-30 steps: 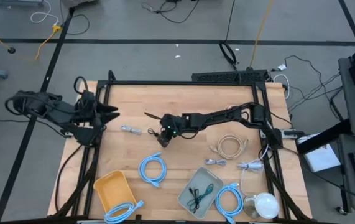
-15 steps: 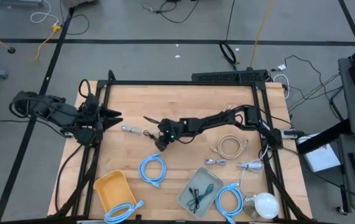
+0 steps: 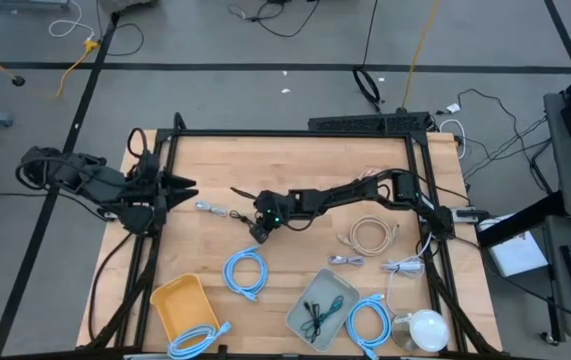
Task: Sort cables
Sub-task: Put the black charger cable into the gray bin
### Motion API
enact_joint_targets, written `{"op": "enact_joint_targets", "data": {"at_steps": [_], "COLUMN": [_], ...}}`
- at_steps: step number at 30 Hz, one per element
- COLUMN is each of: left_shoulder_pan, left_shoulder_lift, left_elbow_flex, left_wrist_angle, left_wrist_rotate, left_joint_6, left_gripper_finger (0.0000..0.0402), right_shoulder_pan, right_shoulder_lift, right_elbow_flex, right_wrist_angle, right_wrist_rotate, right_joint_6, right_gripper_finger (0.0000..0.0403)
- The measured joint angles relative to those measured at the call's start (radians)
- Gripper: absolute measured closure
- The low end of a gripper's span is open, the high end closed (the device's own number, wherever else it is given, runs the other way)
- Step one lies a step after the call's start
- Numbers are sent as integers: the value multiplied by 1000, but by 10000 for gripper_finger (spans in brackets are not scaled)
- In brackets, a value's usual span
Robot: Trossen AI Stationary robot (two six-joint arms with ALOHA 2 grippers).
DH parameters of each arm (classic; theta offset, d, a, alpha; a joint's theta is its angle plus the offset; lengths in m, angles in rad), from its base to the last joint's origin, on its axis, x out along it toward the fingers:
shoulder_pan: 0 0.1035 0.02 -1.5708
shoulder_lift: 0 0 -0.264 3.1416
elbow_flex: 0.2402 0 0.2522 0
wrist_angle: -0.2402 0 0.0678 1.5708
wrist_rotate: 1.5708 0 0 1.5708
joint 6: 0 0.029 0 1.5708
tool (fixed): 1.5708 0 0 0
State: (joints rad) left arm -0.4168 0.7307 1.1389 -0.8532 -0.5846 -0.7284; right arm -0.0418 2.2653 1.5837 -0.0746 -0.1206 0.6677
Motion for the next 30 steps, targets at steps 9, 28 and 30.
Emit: {"op": "enact_joint_targets", "data": {"at_steps": [9, 28, 30], "left_shoulder_pan": [0, 2, 3], "left_shoulder_lift": [2, 26, 34], "left_elbow_flex": [0, 0, 0], "left_wrist_angle": [-11, -88, -89], "left_wrist_rotate": [-11, -15, -16], "left_joint_6": [-8, -14, -13], "left_gripper_finger": [247, 247, 247], "right_shoulder_pan": [6, 177, 205], "right_shoulder_lift": [-118, -601, -635], "right_elbow_flex": [-7, -4, -4], "right_wrist_angle": [-50, -773, -824], "right_wrist_rotate": [145, 137, 117], "right_joint_6": [-99, -321, -299], "right_gripper_finger": [361, 361, 361]}}
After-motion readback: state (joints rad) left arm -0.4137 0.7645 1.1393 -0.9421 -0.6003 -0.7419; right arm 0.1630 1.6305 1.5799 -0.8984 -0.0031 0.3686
